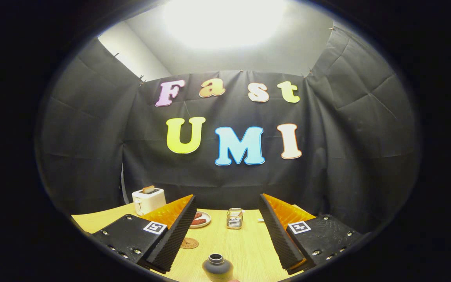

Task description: Take the bottle from table, then pour the juice into the cup, finally place the bottle on the coaster

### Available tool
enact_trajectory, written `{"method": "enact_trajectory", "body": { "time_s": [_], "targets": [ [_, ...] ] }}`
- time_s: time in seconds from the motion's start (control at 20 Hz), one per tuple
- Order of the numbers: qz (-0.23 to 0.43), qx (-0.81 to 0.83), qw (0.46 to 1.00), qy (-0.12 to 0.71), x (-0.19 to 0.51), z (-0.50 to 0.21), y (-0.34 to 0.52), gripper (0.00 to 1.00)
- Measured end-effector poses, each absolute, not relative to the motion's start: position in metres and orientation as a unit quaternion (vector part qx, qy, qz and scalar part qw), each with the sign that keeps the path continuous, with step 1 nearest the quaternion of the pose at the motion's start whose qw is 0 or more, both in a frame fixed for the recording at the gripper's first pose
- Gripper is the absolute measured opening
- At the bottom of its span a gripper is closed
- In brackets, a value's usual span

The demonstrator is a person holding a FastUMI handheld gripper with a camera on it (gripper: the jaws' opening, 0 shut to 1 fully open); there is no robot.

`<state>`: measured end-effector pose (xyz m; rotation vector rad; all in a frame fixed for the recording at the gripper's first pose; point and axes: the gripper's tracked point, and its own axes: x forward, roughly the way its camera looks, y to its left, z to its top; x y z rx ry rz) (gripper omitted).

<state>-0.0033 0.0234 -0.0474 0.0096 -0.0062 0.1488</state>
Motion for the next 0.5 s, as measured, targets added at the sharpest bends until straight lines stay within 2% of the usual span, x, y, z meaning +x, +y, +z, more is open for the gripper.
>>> {"method": "enact_trajectory", "body": {
  "time_s": [0.5],
  "targets": [
    [0.12,-0.012,0.992,0.048,-0.004,-0.128,0.036,0.97]
  ]
}}
